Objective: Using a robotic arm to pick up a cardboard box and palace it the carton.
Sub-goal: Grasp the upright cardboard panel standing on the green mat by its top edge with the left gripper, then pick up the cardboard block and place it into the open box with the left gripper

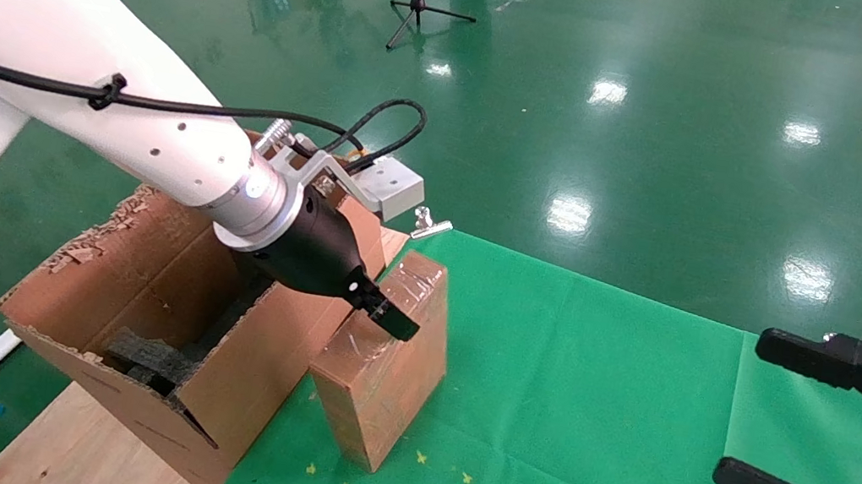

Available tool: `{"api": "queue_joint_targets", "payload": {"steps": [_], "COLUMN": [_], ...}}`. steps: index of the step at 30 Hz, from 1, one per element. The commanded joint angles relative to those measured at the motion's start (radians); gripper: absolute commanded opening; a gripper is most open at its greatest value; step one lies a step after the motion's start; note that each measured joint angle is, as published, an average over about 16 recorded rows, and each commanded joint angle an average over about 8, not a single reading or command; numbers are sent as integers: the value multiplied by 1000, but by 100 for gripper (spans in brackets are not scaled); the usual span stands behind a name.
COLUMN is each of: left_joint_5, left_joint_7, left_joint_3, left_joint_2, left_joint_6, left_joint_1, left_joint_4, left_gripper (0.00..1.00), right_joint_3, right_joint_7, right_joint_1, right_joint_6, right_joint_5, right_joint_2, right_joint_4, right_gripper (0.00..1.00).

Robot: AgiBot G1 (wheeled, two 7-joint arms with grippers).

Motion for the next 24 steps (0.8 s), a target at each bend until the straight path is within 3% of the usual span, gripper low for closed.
{"api": "queue_joint_targets", "payload": {"steps": [1, 7, 13, 18, 24], "left_joint_5": [0, -5, -57, -124, -116], "left_joint_7": [-2, 47, 165, 311, 487], "left_joint_3": [0, 5, -35, -113, -174], "left_joint_2": [1, -10, -65, -134, -189], "left_joint_6": [0, -8, -43, -82, -100], "left_joint_1": [0, -7, -46, -130, -274], "left_joint_4": [1, 17, 22, 57, 174], "left_gripper": [0, 0, 0, 0, 0], "right_joint_3": [0, 0, 0, 0, 0], "right_joint_7": [0, 0, 0, 0, 0], "right_joint_1": [0, 0, 0, 0, 0], "right_joint_6": [0, 0, 0, 0, 0], "right_joint_5": [0, 0, 0, 0, 0], "right_joint_2": [0, 0, 0, 0, 0], "right_joint_4": [0, 0, 0, 0, 0], "right_gripper": [100, 100, 100, 100, 100]}}
